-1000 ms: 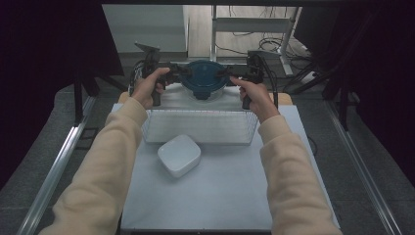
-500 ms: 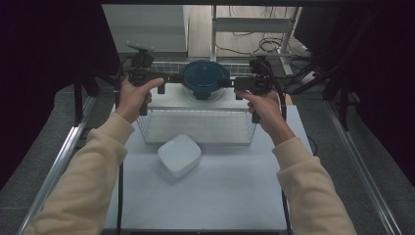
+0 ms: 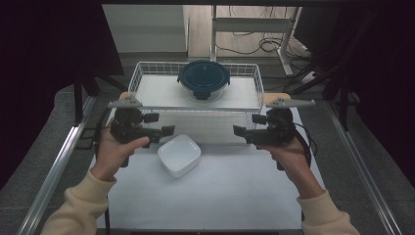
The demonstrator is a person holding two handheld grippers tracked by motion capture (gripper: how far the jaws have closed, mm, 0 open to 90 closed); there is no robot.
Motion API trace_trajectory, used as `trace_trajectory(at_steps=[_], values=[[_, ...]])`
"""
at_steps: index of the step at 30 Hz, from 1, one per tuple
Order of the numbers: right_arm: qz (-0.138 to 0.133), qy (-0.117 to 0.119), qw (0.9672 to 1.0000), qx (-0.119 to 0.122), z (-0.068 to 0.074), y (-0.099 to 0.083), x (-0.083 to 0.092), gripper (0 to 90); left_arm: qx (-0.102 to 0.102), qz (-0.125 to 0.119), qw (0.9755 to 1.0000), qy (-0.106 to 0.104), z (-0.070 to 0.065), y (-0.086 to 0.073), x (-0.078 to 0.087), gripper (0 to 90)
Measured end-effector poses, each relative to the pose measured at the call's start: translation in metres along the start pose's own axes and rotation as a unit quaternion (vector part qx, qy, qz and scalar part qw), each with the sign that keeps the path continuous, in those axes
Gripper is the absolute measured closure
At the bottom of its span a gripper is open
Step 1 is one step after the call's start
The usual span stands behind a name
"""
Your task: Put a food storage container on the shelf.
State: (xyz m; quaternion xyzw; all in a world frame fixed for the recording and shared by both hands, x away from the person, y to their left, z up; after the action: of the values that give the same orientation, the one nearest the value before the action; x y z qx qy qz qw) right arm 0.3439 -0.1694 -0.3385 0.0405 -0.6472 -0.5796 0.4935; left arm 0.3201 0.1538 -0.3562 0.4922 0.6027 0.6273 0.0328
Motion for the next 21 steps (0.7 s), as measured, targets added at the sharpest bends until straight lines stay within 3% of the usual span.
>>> trace_trajectory(at_steps=[1,2,7,11,16,21], values=[[0.0,-0.003,1.0,0.002,0.0,-0.005,0.002,18.6,-0.008,0.007,0.9999,0.006,-0.005,-0.014,0.0,23.1],[0.0,-0.003,1.0,0.002,0.0,-0.005,0.002,18.6,-0.008,0.007,0.9999,0.006,-0.005,-0.014,0.0,23.1],[0.0,0.005,0.9999,-0.016,0.003,-0.044,0.011,19.2,-0.002,0.014,0.9999,0.002,-0.015,-0.047,-0.004,23.4],[0.004,0.01,0.9996,-0.028,0.006,-0.073,0.01,19.8,0.003,0.025,0.9996,0.01,-0.019,-0.072,-0.011,23.6],[0.033,-0.001,0.999,-0.032,0.005,-0.11,0.0,22.5,0.018,0.058,0.9981,0.005,-0.015,-0.102,-0.023,23.9],[0.049,-0.007,0.9985,-0.025,0.004,-0.123,-0.007,23.1,0.017,0.068,0.9971,0.029,-0.014,-0.109,-0.03,24.3]])
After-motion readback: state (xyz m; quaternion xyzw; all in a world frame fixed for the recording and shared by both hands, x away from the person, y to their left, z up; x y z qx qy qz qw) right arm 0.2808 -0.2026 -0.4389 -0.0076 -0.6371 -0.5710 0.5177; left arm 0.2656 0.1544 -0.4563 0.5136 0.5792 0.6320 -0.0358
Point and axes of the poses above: each handheld gripper's, and its own axes: x roughly backward along the jaws, y roughly out of its top, z roughly to its left, the point moved 4 cm from there along -x, roughly forward along the jaws, and after that the axes turned 6 degrees about z, right-handed, at the moved point
